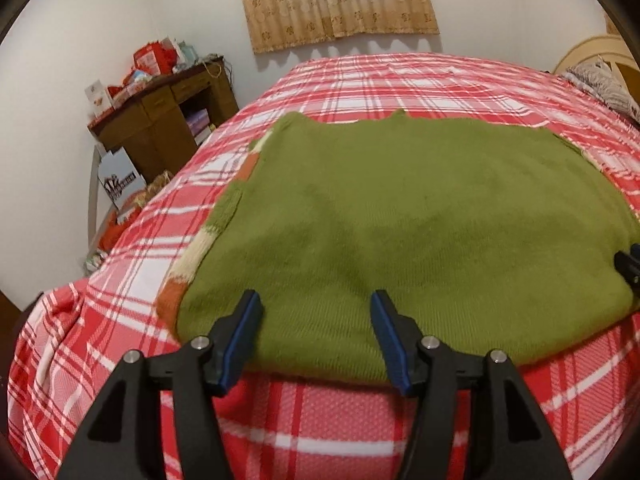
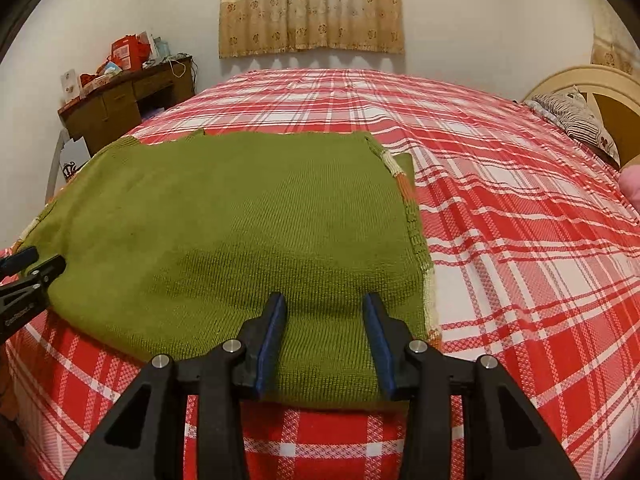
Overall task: Fold small clothes
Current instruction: 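Open both grippers and smooth the folded sweater flat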
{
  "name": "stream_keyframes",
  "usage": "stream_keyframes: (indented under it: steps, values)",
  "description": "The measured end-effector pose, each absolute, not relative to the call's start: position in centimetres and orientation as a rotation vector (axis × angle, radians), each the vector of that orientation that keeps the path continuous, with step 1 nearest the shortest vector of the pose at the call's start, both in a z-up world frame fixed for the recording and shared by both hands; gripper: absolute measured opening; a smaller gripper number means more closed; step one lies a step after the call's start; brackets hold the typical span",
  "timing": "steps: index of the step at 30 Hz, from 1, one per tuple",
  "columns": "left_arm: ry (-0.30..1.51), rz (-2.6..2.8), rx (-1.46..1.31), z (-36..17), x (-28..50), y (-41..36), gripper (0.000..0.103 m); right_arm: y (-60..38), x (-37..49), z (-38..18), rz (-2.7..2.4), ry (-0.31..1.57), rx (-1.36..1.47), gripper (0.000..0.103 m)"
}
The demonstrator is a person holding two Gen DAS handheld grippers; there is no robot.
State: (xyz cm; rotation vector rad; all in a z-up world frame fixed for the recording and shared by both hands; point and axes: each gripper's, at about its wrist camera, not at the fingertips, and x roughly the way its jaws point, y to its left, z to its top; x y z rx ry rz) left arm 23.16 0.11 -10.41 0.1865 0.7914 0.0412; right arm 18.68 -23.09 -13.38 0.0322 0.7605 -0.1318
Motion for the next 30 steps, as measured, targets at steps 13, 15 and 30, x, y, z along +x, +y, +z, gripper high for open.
stream_keyframes:
  steps: [13, 15, 30]
  values:
    - [0.805, 0.113, 0.135, -10.6, 22.2, 3.0, 0.08, -18.4, 16.7, -9.8, -0.065, 0.693, 0.017, 0.043]
    - [0.802, 0.11, 0.125, -10.8, 22.2, 3.3, 0.081, -17.4, 17.1, -11.0, -0.064, 0.716, -0.03, 0.043]
    - [0.775, 0.111, -0.087, -10.4, 21.2, 5.8, 0.095, -18.3, 17.1, -13.8, -0.035, 0.723, 0.033, 0.046]
